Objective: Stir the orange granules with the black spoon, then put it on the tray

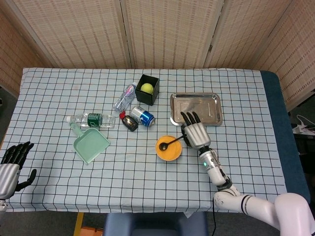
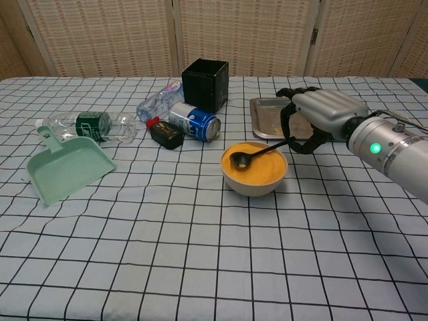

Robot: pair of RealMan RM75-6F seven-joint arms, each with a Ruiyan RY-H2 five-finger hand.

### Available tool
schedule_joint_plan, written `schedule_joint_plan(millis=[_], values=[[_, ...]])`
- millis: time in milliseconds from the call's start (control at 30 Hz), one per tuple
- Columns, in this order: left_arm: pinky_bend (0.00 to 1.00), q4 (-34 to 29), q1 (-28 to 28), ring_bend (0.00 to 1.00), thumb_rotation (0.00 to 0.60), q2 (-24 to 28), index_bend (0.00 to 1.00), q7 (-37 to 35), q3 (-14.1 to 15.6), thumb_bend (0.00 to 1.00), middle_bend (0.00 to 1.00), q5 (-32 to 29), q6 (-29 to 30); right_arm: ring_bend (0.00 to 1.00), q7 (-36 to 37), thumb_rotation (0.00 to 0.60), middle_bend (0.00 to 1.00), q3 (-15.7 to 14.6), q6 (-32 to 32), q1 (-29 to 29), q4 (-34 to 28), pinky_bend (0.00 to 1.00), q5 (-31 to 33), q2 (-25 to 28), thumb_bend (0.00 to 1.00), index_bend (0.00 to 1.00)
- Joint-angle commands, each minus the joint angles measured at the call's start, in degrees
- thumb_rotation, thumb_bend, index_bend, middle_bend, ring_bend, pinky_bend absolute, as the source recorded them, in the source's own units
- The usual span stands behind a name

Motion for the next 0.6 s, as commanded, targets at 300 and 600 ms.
schedule_joint_plan(millis=[300, 600], values=[[0.05, 0.17, 0.03, 0.0, 0.6, -0.01, 0.0, -0.2, -0.02, 0.45, 0.01, -0.01, 0.1, 0.0, 0.41, 0.6, 0.03, -0.88, 2.82, -0.56, 0.62, 0.0, -2.46, -0.32, 0.32, 0.63], [0.05, -0.06, 0.11, 0.0, 0.6, 0.04, 0.0, 0.04, 0.03, 0.45, 0.01, 0.13, 0.31, 0.0, 1.69, 0.6, 0.08, -1.81, 5.61, -1.09, 1.88, 0.0, -5.75, -0.23, 0.32, 0.7]])
